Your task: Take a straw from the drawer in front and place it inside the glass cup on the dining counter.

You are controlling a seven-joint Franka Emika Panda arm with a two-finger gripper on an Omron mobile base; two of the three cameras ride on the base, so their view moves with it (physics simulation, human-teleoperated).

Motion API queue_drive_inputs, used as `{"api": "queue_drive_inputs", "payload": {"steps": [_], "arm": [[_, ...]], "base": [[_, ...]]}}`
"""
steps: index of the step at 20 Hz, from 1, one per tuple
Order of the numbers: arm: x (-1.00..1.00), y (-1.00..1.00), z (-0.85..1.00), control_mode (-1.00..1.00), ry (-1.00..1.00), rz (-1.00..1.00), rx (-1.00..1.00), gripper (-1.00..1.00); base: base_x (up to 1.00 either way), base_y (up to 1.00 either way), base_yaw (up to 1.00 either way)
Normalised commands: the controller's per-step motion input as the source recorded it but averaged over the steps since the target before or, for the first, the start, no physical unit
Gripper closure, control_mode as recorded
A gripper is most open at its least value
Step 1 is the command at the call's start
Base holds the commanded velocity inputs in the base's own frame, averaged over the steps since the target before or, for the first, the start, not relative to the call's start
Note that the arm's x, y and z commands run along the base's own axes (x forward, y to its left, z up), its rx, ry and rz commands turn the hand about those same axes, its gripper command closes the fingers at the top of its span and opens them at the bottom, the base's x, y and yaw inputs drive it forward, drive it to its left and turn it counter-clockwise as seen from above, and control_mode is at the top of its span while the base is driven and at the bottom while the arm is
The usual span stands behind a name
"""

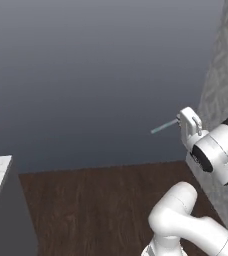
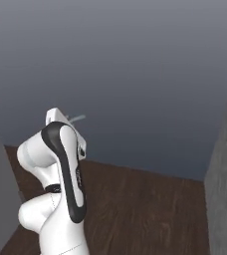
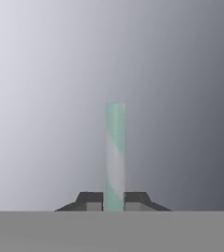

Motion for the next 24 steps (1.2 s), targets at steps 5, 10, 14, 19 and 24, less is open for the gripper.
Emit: {"api": "queue_drive_inputs", "payload": {"steps": [5, 10, 14, 19, 24], "arm": [[0.00, 0.00, 0.00, 1.00, 0.00, 0.00, 0.00, 1.00], [0.00, 0.00, 0.00, 1.00, 0.00, 0.00, 0.00, 1.00], [0.00, 0.00, 0.00, 1.00, 0.00, 0.00, 0.00, 1.00], [0.00, 0.00, 0.00, 1.00, 0.00, 0.00, 0.00, 1.00], [0.00, 0.00, 0.00, 1.00, 0.00, 0.00, 0.00, 1.00]], "base": [[1.00, -0.35, 0.38], [1.00, -0.09, 0.45], [1.00, -0.09, 0.49], [1.00, -0.20, 0.51], [1.00, -0.02, 0.53]]}}
